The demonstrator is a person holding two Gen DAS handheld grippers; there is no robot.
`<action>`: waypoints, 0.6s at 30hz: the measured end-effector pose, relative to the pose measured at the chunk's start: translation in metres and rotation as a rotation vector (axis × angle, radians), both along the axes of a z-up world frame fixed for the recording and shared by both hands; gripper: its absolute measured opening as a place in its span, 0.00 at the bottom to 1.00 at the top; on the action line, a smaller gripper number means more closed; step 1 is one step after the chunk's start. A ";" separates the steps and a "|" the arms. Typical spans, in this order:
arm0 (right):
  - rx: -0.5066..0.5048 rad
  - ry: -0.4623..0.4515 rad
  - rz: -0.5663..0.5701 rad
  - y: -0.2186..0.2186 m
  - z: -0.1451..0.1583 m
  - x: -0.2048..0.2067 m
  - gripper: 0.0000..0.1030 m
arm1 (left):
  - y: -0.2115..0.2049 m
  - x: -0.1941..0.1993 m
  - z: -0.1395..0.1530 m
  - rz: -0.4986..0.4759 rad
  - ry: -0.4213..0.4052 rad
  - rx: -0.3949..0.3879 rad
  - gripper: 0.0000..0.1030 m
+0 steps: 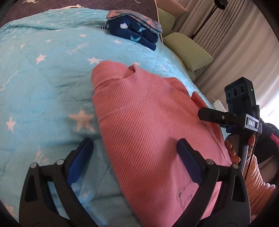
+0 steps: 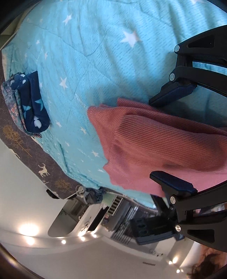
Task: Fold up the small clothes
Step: 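Grasp the folded pink sweater with both grippers and lift it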
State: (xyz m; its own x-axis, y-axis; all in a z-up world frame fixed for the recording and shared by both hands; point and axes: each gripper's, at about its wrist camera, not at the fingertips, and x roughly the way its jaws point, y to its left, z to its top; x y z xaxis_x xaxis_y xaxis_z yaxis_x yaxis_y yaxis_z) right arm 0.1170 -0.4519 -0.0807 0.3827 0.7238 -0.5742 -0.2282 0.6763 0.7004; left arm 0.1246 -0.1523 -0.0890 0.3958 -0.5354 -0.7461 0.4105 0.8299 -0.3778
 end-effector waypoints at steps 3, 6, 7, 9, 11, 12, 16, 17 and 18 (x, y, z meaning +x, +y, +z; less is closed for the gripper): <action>0.007 -0.003 0.043 0.006 -0.001 0.009 0.75 | -0.002 0.002 0.001 -0.002 0.004 0.002 0.94; 0.001 -0.023 0.095 0.015 0.001 0.008 0.75 | -0.005 0.002 0.002 -0.025 0.007 0.013 0.94; 0.001 -0.029 0.115 0.018 0.002 0.006 0.75 | -0.006 0.001 0.003 -0.039 0.010 0.002 0.93; -0.018 -0.040 0.138 0.024 0.002 0.007 0.75 | -0.009 -0.003 0.001 -0.064 0.011 -0.022 0.89; -0.029 -0.047 0.148 0.029 0.001 0.011 0.73 | -0.018 -0.006 0.000 -0.099 -0.010 -0.021 0.80; -0.041 -0.047 0.149 0.031 0.001 0.013 0.66 | -0.021 -0.005 0.001 -0.107 -0.018 -0.016 0.71; -0.025 0.026 0.107 0.031 -0.005 0.024 0.25 | -0.018 0.003 0.009 -0.092 -0.002 -0.031 0.41; 0.006 0.045 0.082 0.027 -0.005 0.023 0.23 | -0.016 0.004 0.011 -0.087 0.000 -0.041 0.35; 0.013 0.043 0.074 0.026 -0.004 0.021 0.22 | -0.013 0.001 0.017 -0.085 -0.007 -0.050 0.31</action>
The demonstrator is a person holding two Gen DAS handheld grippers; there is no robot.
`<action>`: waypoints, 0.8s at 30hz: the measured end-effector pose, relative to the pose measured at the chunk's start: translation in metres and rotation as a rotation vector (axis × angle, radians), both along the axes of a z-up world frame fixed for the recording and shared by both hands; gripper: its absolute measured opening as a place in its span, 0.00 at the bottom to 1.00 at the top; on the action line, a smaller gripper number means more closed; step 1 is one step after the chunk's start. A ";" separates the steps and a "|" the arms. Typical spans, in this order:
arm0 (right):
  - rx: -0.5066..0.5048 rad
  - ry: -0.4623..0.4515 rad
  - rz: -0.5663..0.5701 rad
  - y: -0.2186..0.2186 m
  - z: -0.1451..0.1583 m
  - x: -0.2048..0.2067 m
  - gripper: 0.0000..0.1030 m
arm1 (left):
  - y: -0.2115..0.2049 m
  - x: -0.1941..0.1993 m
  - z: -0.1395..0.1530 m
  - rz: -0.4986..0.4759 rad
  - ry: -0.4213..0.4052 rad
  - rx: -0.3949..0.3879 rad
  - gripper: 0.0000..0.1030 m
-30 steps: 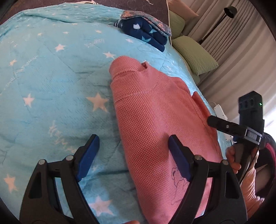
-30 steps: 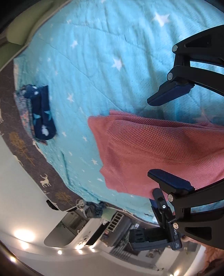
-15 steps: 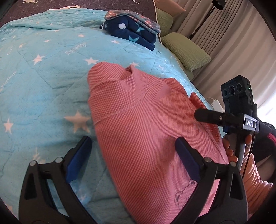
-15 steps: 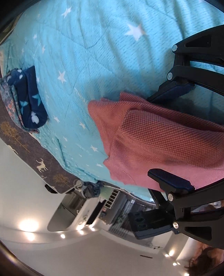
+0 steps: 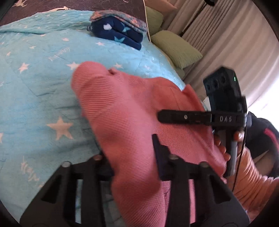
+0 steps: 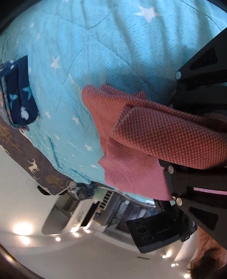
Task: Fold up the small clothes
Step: 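Grasp the folded pink sweater with both grippers and lift it, then carry the sweater with both grippers and place it on the navy clothes stack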
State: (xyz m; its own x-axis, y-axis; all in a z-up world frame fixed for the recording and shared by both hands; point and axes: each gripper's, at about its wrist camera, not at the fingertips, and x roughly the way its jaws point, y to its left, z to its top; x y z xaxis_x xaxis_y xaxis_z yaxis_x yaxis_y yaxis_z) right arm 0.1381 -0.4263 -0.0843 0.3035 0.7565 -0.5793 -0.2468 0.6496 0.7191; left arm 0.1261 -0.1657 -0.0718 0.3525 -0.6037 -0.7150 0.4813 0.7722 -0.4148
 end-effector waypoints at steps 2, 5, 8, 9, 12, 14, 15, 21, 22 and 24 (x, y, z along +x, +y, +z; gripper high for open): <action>-0.032 -0.050 -0.016 0.002 0.010 -0.010 0.21 | -0.002 -0.007 0.009 -0.005 -0.037 0.016 0.29; -0.091 -0.135 -0.035 0.007 0.034 -0.025 0.21 | -0.010 -0.022 0.027 -0.018 -0.117 0.056 0.27; -0.131 -0.225 -0.061 0.011 0.065 -0.044 0.21 | -0.008 -0.033 0.050 -0.022 -0.159 0.024 0.27; -0.136 -0.244 -0.066 0.010 0.073 -0.048 0.20 | -0.007 -0.036 0.058 -0.025 -0.174 0.012 0.26; -0.169 -0.339 -0.098 0.011 0.105 -0.070 0.20 | -0.009 -0.046 0.088 -0.035 -0.258 0.012 0.26; -0.194 -0.406 -0.131 0.012 0.130 -0.082 0.20 | -0.015 -0.050 0.110 -0.037 -0.327 0.025 0.25; -0.201 -0.431 -0.142 0.010 0.138 -0.085 0.20 | -0.017 -0.052 0.117 -0.038 -0.354 0.030 0.24; -0.264 -0.643 -0.241 -0.003 0.229 -0.086 0.20 | -0.043 -0.040 0.208 -0.061 -0.592 0.064 0.24; -0.265 -0.667 -0.254 -0.006 0.243 -0.081 0.20 | -0.048 -0.032 0.230 -0.057 -0.623 0.060 0.24; -0.267 -0.716 -0.278 -0.010 0.273 -0.071 0.20 | -0.054 -0.019 0.262 -0.044 -0.673 0.059 0.24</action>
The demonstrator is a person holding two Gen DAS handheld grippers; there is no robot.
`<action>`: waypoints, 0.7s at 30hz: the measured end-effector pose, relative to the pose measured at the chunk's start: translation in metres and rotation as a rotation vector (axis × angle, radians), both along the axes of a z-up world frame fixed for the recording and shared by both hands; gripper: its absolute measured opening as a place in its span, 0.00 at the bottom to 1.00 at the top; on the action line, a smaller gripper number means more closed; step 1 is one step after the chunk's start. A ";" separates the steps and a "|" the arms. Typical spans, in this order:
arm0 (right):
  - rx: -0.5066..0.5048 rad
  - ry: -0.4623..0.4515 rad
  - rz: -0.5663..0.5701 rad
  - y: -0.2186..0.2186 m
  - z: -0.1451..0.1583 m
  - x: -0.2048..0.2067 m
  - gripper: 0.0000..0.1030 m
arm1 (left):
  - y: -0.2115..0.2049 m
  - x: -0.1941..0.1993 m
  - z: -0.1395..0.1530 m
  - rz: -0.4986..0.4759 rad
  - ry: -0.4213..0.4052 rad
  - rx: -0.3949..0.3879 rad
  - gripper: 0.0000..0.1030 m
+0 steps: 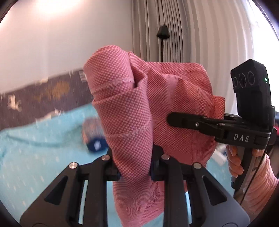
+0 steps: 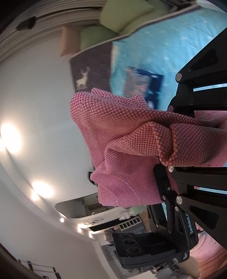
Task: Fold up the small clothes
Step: 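Carry the sweater with both grippers and place it on the navy clothes stack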
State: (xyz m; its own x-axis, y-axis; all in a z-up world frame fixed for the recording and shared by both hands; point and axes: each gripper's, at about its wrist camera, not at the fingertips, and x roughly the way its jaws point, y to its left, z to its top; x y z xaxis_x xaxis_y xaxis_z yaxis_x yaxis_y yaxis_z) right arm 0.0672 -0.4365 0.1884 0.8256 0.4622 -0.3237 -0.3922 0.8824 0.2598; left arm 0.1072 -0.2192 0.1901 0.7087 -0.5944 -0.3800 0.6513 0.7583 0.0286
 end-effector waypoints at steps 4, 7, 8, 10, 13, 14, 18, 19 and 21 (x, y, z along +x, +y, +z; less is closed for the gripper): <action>-0.021 -0.099 -0.045 -0.005 0.060 0.027 0.20 | -0.010 0.027 0.053 0.024 -0.109 -0.008 0.24; -0.009 -0.143 -0.075 -0.010 0.089 0.051 0.20 | -0.020 0.058 0.083 0.033 -0.140 -0.029 0.24; -0.004 -0.157 -0.086 -0.013 0.097 0.062 0.20 | -0.024 0.069 0.088 0.037 -0.144 -0.029 0.24; 0.018 -0.166 -0.102 -0.018 0.106 0.083 0.20 | -0.036 0.092 0.094 0.051 -0.148 -0.019 0.24; 0.057 -0.145 -0.121 -0.025 0.106 0.126 0.20 | -0.052 0.128 0.090 0.080 -0.146 0.009 0.24; 0.060 -0.140 -0.125 -0.027 0.102 0.139 0.20 | -0.057 0.145 0.085 0.090 -0.139 0.014 0.24; 0.076 -0.106 -0.152 -0.039 0.072 0.199 0.20 | -0.072 0.199 0.052 0.126 -0.096 0.042 0.24; 0.084 -0.092 -0.154 -0.040 0.064 0.209 0.20 | -0.074 0.210 0.044 0.133 -0.086 0.053 0.24; 0.118 -0.031 -0.154 -0.045 0.035 0.249 0.20 | -0.081 0.247 0.017 0.148 -0.051 0.080 0.24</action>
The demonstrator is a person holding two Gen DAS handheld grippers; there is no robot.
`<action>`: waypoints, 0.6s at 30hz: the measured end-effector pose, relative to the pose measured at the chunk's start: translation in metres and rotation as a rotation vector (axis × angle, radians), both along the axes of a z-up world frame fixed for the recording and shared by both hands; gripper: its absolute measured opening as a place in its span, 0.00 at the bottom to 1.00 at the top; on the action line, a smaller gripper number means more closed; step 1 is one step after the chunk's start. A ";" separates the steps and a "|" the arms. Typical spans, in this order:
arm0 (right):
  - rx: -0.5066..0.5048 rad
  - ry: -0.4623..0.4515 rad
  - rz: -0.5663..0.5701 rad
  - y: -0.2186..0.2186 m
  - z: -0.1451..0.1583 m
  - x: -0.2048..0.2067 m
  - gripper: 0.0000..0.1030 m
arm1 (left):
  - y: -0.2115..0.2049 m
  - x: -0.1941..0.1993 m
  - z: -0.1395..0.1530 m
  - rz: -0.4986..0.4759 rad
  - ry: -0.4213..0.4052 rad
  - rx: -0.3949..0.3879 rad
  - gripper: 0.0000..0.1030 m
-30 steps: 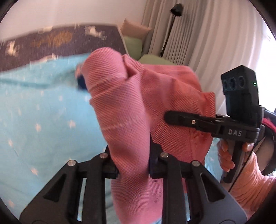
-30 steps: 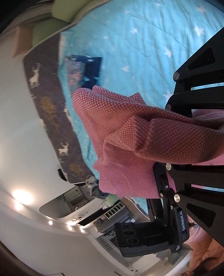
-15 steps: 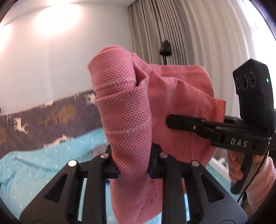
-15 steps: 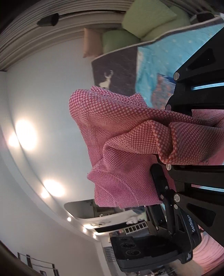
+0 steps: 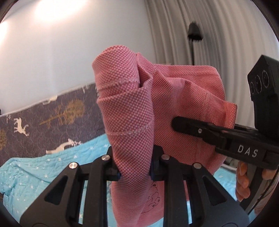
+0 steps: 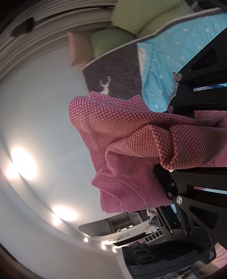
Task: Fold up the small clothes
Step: 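Carry the sweater with both grippers and place it on the navy clothes stack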
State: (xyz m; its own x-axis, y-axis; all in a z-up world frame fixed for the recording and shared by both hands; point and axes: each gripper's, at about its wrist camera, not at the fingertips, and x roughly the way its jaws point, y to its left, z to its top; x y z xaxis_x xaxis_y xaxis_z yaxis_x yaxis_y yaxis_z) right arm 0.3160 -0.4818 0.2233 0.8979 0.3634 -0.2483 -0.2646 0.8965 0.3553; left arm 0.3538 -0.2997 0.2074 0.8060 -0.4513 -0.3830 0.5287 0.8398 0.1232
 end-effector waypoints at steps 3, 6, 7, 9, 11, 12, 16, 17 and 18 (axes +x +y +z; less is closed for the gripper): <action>0.005 0.082 0.000 0.000 -0.043 0.053 0.20 | -0.007 0.053 -0.041 0.039 0.075 0.005 0.25; 0.005 0.182 -0.013 0.003 -0.098 0.109 0.21 | -0.012 0.105 -0.098 0.124 0.170 0.010 0.29; 0.005 0.203 -0.025 0.003 -0.112 0.121 0.21 | -0.017 0.121 -0.123 0.174 0.177 0.038 0.33; 0.000 0.272 -0.086 0.001 -0.154 0.152 0.27 | -0.024 0.138 -0.158 0.283 0.167 0.127 0.51; -0.052 0.337 -0.183 0.003 -0.189 0.178 0.31 | -0.024 0.155 -0.187 0.352 0.183 0.198 0.56; -0.103 0.359 -0.242 0.003 -0.204 0.186 0.35 | -0.020 0.162 -0.202 0.358 0.199 0.191 0.57; 0.036 0.476 -0.298 -0.021 -0.238 0.192 0.56 | -0.001 0.173 -0.203 0.356 0.247 0.044 0.71; 0.101 0.482 -0.288 -0.031 -0.240 0.188 0.57 | 0.002 0.177 -0.203 0.348 0.259 0.034 0.71; 0.147 0.492 -0.285 -0.040 -0.242 0.184 0.57 | 0.003 0.173 -0.202 0.337 0.262 0.035 0.71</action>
State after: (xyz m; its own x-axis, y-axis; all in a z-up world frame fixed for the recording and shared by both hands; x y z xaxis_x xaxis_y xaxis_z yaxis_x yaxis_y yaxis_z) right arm 0.5002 -0.5223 -0.0185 0.7569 0.1866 -0.6263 0.2074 0.8403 0.5009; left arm 0.5264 -0.2967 0.0052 0.7798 -0.1625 -0.6045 0.2427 0.9687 0.0527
